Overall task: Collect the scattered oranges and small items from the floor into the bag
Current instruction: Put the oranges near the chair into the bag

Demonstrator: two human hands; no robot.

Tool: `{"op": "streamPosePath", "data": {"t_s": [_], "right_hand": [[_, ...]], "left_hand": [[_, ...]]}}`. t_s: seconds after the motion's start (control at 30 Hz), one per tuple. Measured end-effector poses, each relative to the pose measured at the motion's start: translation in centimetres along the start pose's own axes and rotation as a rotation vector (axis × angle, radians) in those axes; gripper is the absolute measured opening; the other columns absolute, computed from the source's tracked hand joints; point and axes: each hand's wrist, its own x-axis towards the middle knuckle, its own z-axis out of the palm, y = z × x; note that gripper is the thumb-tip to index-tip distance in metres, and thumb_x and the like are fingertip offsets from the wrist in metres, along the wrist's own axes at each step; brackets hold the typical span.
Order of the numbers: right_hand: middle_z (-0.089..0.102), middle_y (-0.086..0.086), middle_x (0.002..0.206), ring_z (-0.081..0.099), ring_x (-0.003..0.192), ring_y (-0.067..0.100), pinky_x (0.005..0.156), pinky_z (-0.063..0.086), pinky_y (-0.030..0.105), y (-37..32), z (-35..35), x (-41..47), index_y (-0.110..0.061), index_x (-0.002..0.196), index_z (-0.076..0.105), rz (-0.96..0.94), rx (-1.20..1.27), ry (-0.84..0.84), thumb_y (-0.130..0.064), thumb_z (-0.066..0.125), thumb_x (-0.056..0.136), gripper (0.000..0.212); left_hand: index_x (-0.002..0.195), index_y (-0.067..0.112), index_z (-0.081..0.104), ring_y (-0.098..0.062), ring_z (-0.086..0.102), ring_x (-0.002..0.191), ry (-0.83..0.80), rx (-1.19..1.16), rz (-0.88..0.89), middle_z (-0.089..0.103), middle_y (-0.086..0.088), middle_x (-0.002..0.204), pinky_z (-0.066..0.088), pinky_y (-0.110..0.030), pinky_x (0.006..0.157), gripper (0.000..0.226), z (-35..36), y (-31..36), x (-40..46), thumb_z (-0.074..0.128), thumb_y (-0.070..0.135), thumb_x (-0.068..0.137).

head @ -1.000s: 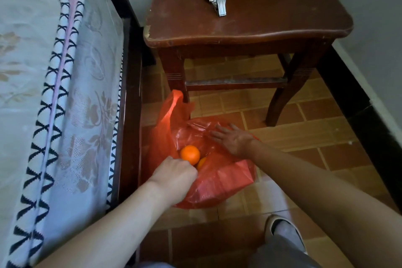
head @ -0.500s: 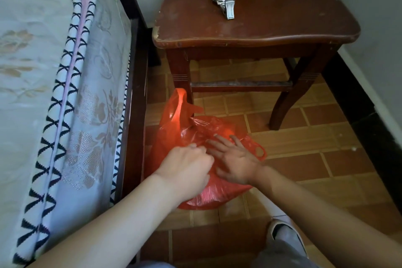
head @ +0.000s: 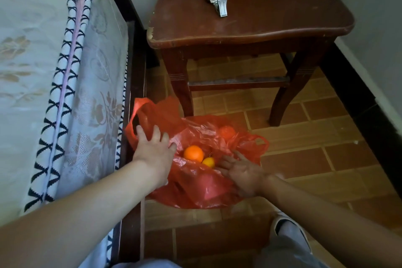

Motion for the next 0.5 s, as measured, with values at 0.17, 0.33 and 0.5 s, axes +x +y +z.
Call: {"op": "streamPosePath", "data": {"t_s": [0.17, 0.33, 0.5], "right_hand": [[0.026, 0.007, 0.168, 0.018, 0.157, 0.031, 0.121, -0.003, 0.059, 0.0, 1.4, -2.9, -0.027, 0.162, 0.023, 0.040, 0.039, -0.031, -0.049, 0.056, 0.087, 0.084], [0.027, 0.007, 0.168, 0.020, 0.157, 0.033, 0.121, 0.007, 0.061, 0.4, 2.3, -4.6, -0.029, 0.160, 0.028, 0.064, 0.028, -0.070, -0.055, 0.057, 0.084, 0.086], [0.021, 0.010, 0.170, 0.015, 0.158, 0.031, 0.126, 0.011, 0.060, -2.3, 0.4, -4.1, -0.023, 0.164, 0.016, 0.011, 0.034, 0.087, -0.054, 0.046, 0.093, 0.083]], "left_hand": [[0.165, 0.027, -0.001, -0.048, -0.006, 0.155, -0.102, -0.020, 0.010, 0.001, -0.014, 0.172, 0.008, -0.080, 0.114, 0.106, 3.1, 1.7, 1.4, 0.060, 0.070, 0.089], [0.165, 0.028, 0.006, -0.046, 0.000, 0.155, -0.250, -0.044, 0.042, 0.007, -0.013, 0.171, 0.010, -0.078, 0.116, 0.103, 4.0, 2.3, 1.4, 0.060, 0.070, 0.088], [0.164, 0.026, 0.008, -0.044, 0.008, 0.154, -0.289, -0.059, 0.092, 0.012, -0.013, 0.169, 0.016, -0.075, 0.116, 0.097, 3.5, 3.6, 0.8, 0.058, 0.065, 0.092]]}}
